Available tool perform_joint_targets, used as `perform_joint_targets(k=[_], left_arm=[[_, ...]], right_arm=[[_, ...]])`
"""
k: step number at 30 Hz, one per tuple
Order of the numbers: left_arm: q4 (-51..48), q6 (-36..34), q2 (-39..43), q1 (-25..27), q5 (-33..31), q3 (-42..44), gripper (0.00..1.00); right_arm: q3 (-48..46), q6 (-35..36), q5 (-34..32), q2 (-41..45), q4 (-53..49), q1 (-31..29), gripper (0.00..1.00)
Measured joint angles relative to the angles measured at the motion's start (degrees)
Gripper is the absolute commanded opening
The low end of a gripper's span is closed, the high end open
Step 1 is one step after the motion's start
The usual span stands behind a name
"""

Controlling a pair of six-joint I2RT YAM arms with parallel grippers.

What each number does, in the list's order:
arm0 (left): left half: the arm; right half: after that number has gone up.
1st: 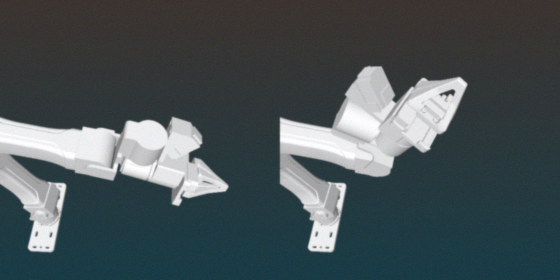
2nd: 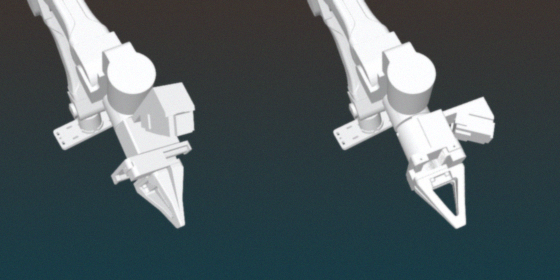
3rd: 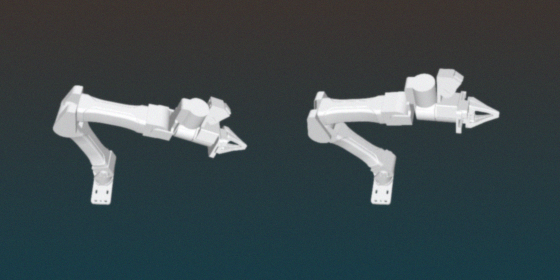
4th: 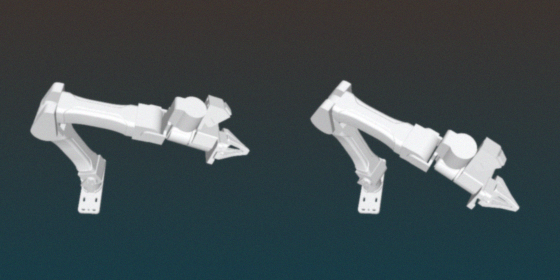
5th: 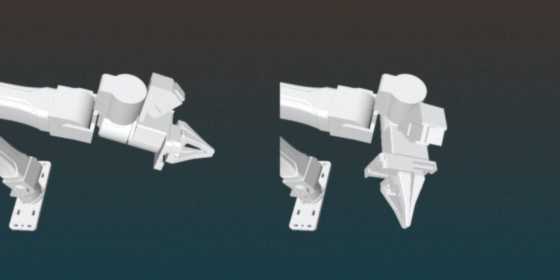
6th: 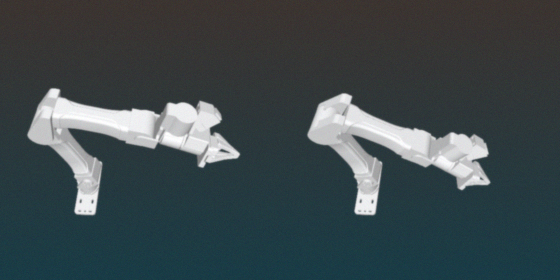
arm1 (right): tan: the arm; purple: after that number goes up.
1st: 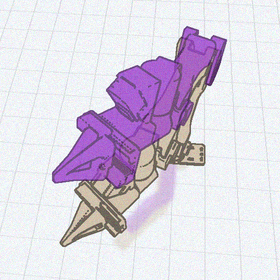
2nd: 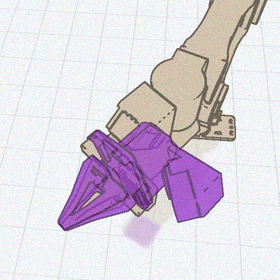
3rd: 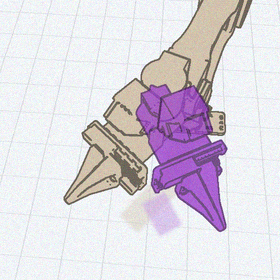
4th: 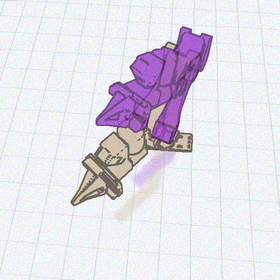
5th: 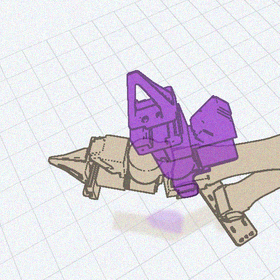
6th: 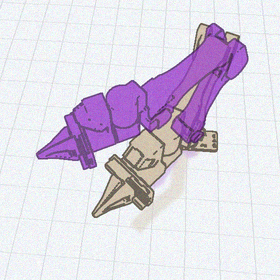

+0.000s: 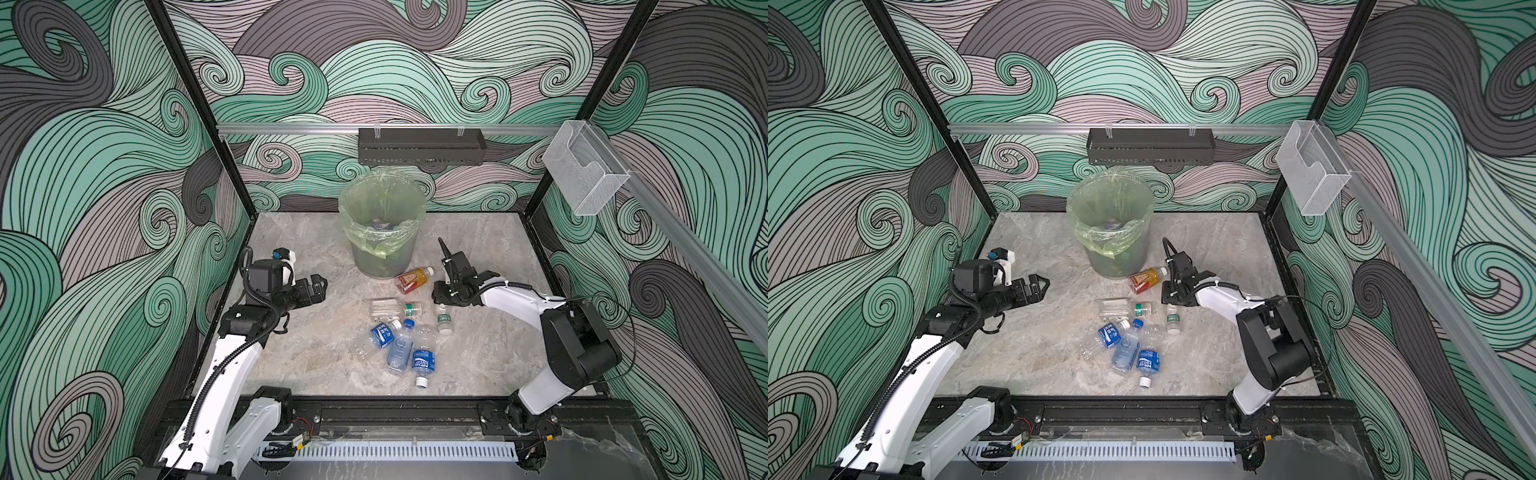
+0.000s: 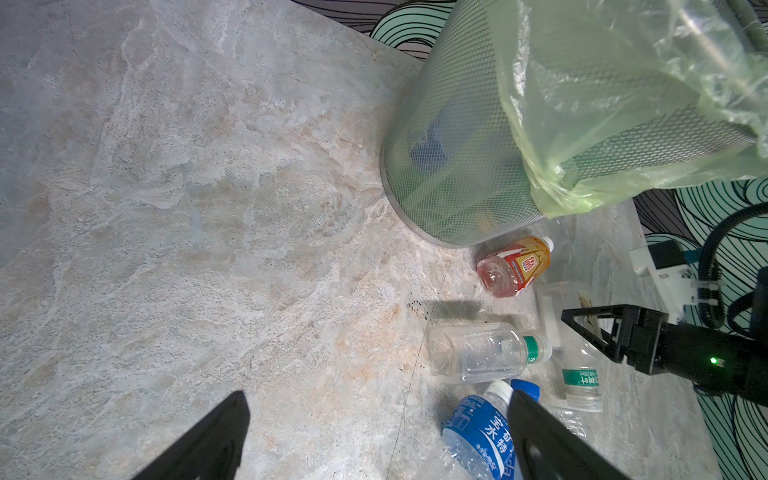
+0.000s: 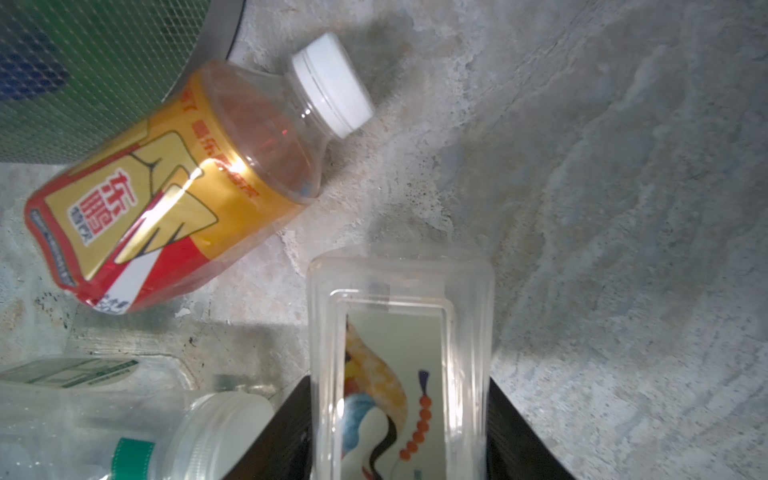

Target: Throw the plastic bottles in the bin

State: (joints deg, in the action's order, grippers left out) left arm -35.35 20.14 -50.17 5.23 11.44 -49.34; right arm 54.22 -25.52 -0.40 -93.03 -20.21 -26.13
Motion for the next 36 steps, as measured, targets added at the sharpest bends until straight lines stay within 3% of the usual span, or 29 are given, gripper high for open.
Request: perform_joint_targets(k=[8,27,32,36], left_arm=[[0.2,0.2,-0.3,-0.1,-0.3,0.0,0.99],[0.1,0.4,-0.3,-0.1,-0.6,0.0,0.99],[0.1,0.5,-0.3,-0.1,-0.6,0.0,0.99],[0.2,0.7,-0.4,-0.1,-0.6,0.0,0.99]], right_arm=[[-0.7,1.6,1.7,3.8,-0.1,0.1,0.55],[-4.8,1.0,18.5,25.9,7.5,5.5,0.53],[-3.7,1.2,23.3,27.0,7.4,5.6,0.55],[5.3,1.5,28.3,22.9,5.9,5.5,0.54]])
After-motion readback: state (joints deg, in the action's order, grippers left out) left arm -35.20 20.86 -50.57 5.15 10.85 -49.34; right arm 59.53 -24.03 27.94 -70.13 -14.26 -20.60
